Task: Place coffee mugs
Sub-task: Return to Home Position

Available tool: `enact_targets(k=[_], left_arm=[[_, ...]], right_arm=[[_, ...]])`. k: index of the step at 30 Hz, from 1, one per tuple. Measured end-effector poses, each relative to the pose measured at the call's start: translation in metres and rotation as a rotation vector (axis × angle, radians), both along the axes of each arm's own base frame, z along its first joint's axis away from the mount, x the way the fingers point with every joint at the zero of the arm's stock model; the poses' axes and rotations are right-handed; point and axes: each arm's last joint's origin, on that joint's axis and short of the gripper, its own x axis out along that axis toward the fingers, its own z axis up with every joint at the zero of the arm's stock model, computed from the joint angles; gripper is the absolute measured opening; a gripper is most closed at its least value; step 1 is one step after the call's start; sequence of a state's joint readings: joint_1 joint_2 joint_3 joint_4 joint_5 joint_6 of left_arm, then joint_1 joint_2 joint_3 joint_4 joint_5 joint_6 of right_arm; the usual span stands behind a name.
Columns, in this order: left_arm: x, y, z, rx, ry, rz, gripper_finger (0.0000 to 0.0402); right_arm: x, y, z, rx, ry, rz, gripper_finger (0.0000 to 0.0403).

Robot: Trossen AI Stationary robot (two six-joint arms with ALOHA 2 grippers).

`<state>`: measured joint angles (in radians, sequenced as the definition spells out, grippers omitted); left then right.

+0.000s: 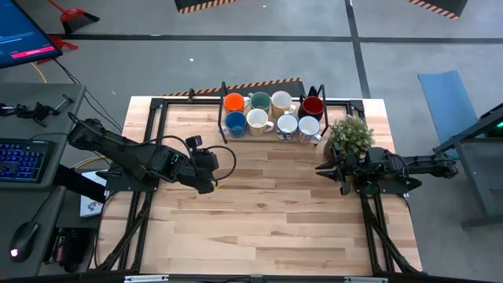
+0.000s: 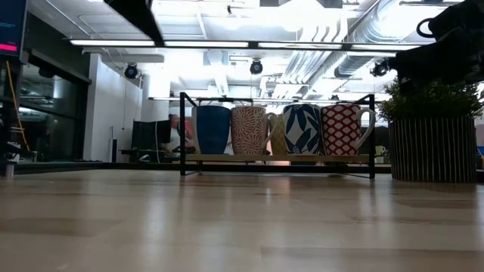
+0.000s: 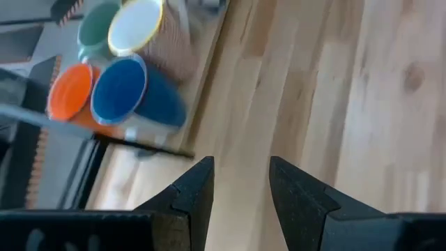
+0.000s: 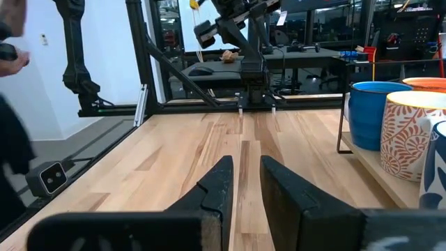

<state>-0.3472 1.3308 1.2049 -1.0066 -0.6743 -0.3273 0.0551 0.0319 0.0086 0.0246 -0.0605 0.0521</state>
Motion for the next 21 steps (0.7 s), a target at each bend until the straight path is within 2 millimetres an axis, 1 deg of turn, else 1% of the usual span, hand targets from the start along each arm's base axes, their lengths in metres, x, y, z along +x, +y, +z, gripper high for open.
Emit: enact_targets(k=[3, 6, 10, 12, 16, 18, 21], left_arm=[[0.008, 0.003, 0.003, 0.008, -0.11, 0.035, 0.0129], [0.008, 0.01, 0.004, -0.017, -0.343, 0.141, 0.0129], [0.0, 0.019, -0.009, -0.144, -0.62, 0.173, 0.0129], [-0.01, 0.022, -0.021, -0.191, -0.72, 0.14, 0.0129], [-0.033, 0.026, -0.048, -0.262, -0.853, -0.042, 0.0129], [-0.046, 0.028, -0.059, -0.298, -0.957, -0.11, 0.0129], [-0.065, 0.032, -0.073, -0.32, -1.066, -0.17, 0.0129]], right_arm=[[0.0, 0.0, 0.0, 0.0, 0.0, 0.0, 0.0059], [0.0, 0.0, 0.0, 0.0, 0.0, 0.0, 0.0059], [0.0, 0.0, 0.0, 0.0, 0.001, 0.0, 0.0059], [0.0, 0.0, 0.0, 0.0, 0.003, 0.0, 0.0059], [0.0, 0.0, 0.0, 0.0, 0.002, 0.0, 0.0059], [0.0, 0.0, 0.0, 0.0, 0.002, 0.0, 0.0059], [0.0, 0.0, 0.0, 0.0, 0.002, 0.0, 0.0059]])
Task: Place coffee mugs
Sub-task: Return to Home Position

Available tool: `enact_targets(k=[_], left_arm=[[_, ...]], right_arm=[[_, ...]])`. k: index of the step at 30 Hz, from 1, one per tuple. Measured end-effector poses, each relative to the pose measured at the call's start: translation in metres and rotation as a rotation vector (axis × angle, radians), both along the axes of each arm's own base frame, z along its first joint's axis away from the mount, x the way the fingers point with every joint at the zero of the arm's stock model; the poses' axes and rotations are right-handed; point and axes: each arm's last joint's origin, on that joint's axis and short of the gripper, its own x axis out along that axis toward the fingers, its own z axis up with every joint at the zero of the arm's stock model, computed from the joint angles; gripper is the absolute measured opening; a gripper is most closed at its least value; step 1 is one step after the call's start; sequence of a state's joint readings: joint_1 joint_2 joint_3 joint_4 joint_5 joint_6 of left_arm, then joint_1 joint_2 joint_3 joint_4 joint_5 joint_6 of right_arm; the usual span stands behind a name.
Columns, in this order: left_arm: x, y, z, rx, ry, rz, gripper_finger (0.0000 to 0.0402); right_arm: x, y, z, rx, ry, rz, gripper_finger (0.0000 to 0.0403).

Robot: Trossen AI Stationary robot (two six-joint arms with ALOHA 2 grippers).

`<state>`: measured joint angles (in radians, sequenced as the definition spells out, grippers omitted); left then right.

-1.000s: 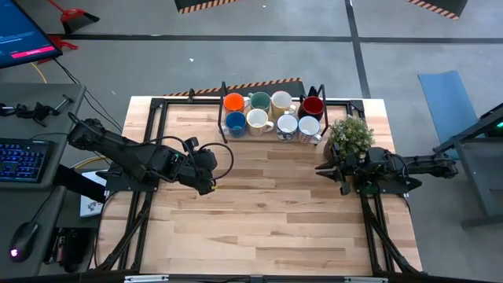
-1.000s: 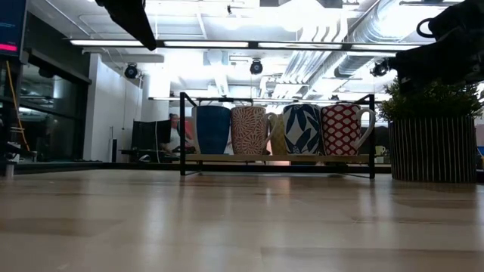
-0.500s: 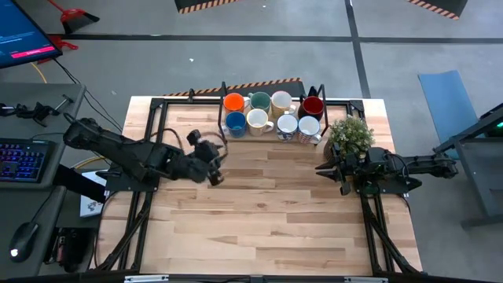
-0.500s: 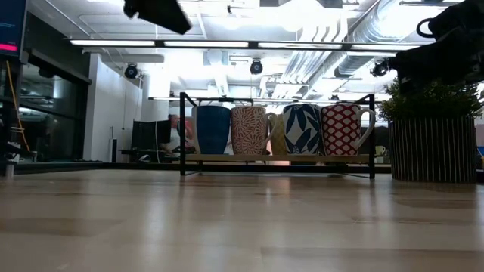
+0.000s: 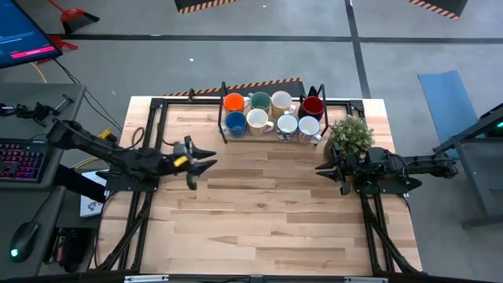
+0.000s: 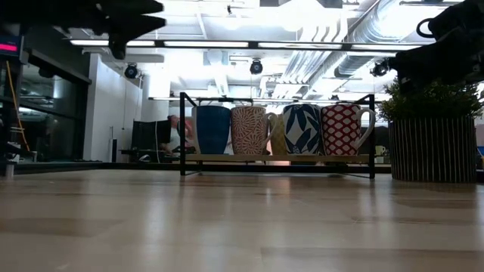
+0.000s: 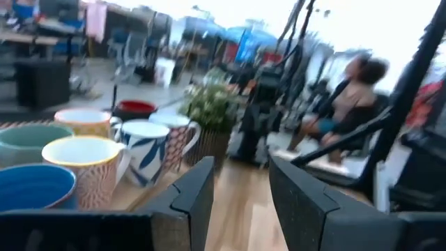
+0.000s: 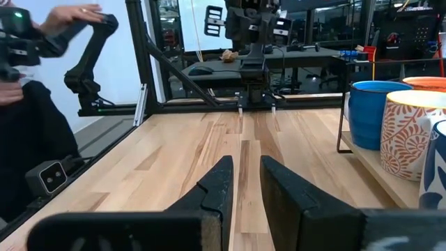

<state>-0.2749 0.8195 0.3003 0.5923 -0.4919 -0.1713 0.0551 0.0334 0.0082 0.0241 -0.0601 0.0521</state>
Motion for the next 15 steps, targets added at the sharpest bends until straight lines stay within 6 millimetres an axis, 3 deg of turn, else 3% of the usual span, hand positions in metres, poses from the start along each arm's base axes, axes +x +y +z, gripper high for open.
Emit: enact_targets(k=[7, 15], left_arm=[[-0.033, 0.007, -0.01, 0.026, -0.112, -0.071, 0.0129], [-0.057, 0.016, -0.013, 0.05, -0.071, -0.085, 0.0129]], right_arm=[[0.0, 0.0, 0.0, 0.0, 0.0, 0.0, 0.0059], [0.0, 0.0, 0.0, 0.0, 0.0, 0.0, 0.0059]])
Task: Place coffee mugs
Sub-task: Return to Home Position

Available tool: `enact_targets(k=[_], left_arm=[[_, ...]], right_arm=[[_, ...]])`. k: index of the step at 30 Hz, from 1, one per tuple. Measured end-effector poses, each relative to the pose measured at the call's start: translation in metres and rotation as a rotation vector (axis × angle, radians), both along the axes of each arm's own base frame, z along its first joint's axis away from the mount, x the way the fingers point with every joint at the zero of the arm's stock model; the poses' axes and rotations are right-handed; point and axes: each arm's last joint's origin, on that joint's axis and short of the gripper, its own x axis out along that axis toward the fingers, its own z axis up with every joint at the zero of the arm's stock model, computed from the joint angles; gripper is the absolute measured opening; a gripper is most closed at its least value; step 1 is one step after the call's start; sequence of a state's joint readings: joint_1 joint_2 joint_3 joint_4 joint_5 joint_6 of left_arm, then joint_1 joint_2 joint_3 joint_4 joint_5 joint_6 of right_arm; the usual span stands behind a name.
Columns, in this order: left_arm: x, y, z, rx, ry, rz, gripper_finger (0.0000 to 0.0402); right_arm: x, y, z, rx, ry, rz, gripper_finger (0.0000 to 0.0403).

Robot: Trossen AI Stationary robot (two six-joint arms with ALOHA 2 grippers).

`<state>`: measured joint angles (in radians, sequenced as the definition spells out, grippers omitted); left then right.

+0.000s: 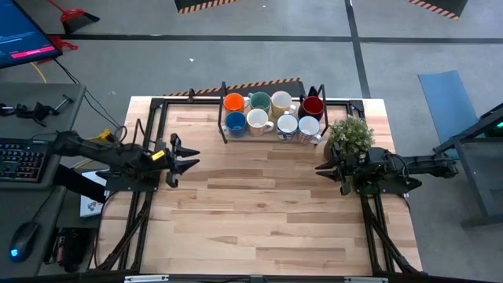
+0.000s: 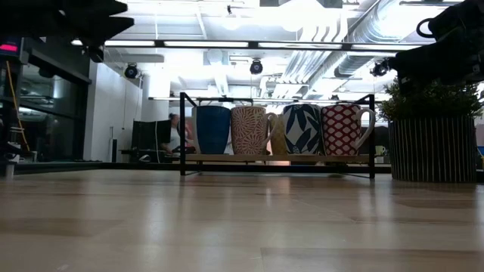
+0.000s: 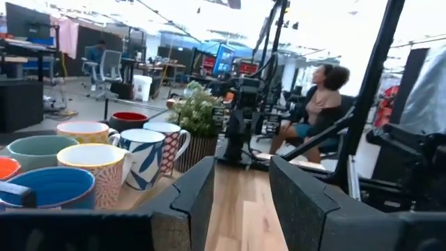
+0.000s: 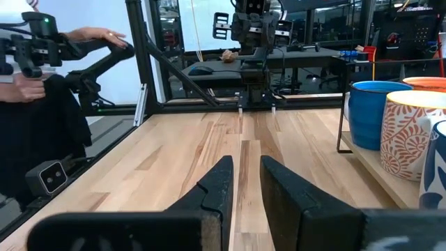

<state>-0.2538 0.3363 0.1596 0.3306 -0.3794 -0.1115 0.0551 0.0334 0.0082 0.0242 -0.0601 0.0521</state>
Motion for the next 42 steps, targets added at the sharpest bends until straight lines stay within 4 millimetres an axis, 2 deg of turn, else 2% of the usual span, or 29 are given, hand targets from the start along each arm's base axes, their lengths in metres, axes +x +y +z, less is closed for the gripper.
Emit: enact_targets(k=[5, 10, 17, 21, 33, 42], left_arm=[[-0.01, 0.007, 0.001, 0.018, -0.015, -0.055, 0.0129], [-0.018, 0.013, 0.0, 0.032, -0.033, -0.039, 0.0129], [-0.022, 0.013, -0.021, 0.024, -0.21, -0.119, 0.0129], [-0.024, 0.015, -0.02, 0.038, -0.211, -0.116, 0.0129], [-0.018, 0.018, -0.047, -0.051, 0.06, -0.11, 0.0129], [-0.018, 0.021, -0.051, -0.07, 0.107, -0.077, 0.0129]], right_arm=[[0.0, 0.0, 0.0, 0.0, 0.0, 0.0, 0.0059], [0.0, 0.0, 0.0, 0.0, 0.0, 0.0, 0.0059], [0.0, 0.0, 0.0, 0.0, 0.0, 0.0, 0.0059], [0.0, 0.0, 0.0, 0.0, 0.0, 0.0, 0.0059], [0.0, 0.0, 0.0, 0.0, 0.0, 0.0, 0.0059], [0.0, 0.0, 0.0, 0.0, 0.0, 0.0, 0.0059]])
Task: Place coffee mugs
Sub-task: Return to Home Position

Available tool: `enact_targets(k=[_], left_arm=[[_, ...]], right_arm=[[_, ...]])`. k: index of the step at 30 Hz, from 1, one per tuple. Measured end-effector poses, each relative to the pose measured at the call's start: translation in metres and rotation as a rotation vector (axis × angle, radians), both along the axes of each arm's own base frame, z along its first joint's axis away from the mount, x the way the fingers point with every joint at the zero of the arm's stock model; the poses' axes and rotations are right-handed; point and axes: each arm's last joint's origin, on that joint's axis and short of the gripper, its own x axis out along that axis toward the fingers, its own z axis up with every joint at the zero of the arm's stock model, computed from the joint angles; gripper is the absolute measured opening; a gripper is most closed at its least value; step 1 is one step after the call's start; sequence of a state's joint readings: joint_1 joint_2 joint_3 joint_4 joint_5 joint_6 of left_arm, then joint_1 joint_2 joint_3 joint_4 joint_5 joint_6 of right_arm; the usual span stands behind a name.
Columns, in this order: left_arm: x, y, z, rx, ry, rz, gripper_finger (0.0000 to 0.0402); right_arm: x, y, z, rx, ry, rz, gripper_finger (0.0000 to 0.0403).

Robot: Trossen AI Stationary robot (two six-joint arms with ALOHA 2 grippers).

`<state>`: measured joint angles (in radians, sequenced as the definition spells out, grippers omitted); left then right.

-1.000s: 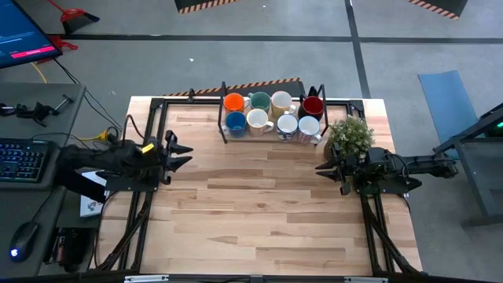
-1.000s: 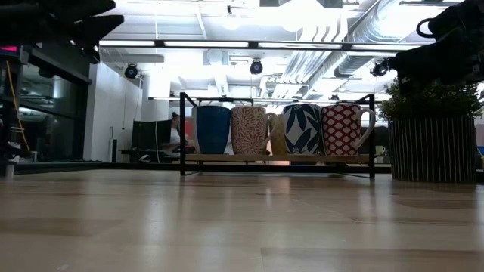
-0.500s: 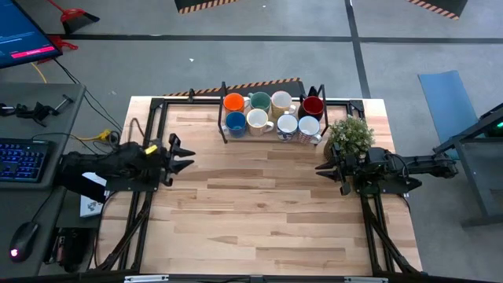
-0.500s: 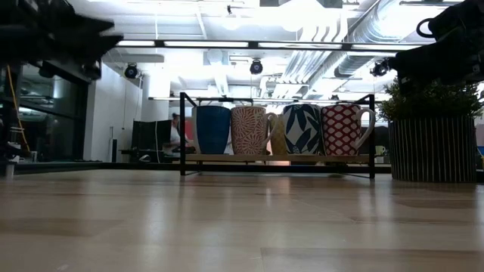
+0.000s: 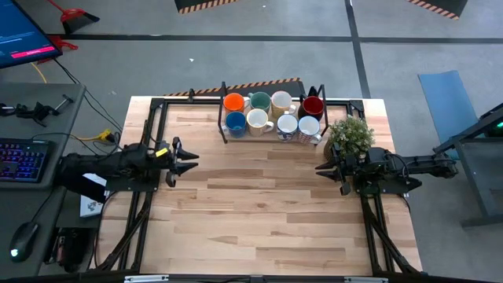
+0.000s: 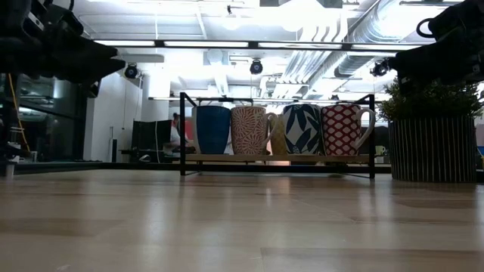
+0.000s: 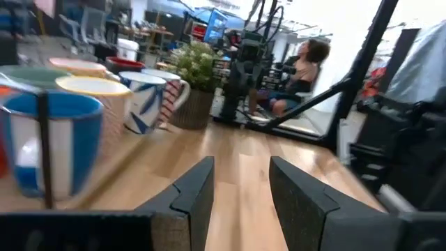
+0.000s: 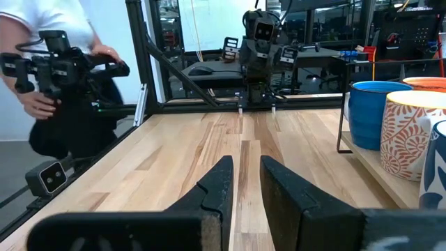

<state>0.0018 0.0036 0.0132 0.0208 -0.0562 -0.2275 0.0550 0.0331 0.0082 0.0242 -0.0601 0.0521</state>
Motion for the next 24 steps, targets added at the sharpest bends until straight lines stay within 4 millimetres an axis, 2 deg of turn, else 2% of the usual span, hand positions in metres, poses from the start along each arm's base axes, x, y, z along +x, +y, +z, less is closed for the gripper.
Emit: enact_targets(k=[3, 8, 24], left_arm=[[0.0, 0.002, 0.004, 0.051, -0.038, 0.048, 0.0129], [-0.001, 0.004, 0.011, 0.025, -0.11, 0.094, 0.0129], [-0.001, 0.004, 0.01, 0.016, -0.102, 0.093, 0.0129]], right_arm=[[0.0, 0.0, 0.0, 0.0, 0.0, 0.0, 0.0059], [0.0, 0.0, 0.0, 0.0, 0.0, 0.0, 0.0059], [0.0, 0.0, 0.0, 0.0, 0.0, 0.0, 0.0059]])
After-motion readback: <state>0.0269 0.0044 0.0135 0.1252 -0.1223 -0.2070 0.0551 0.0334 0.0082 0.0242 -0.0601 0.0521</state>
